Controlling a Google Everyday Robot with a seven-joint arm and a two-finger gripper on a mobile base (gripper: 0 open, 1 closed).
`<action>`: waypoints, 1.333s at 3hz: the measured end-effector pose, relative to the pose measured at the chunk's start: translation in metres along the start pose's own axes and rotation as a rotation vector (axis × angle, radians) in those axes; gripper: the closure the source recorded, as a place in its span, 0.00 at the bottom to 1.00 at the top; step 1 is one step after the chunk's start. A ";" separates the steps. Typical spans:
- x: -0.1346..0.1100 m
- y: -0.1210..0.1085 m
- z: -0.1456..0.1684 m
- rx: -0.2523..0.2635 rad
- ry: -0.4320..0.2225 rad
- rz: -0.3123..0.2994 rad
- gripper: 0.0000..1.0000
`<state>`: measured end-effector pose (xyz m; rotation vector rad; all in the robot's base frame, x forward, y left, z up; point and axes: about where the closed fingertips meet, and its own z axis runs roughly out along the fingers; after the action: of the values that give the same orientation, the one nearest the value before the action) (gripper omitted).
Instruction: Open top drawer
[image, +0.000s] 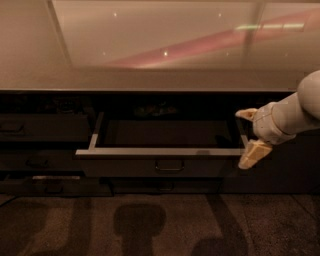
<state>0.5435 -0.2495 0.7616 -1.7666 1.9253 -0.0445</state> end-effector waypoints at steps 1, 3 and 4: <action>-0.007 -0.002 -0.024 0.031 0.004 -0.005 0.00; -0.008 -0.002 -0.026 0.033 0.005 -0.005 0.41; -0.008 -0.002 -0.026 0.033 0.005 -0.005 0.63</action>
Offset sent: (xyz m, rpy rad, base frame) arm -0.0067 -0.0010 0.0220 -0.0051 -0.0277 -0.0076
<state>0.5356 -0.2508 0.7872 -1.7509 1.9126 -0.0819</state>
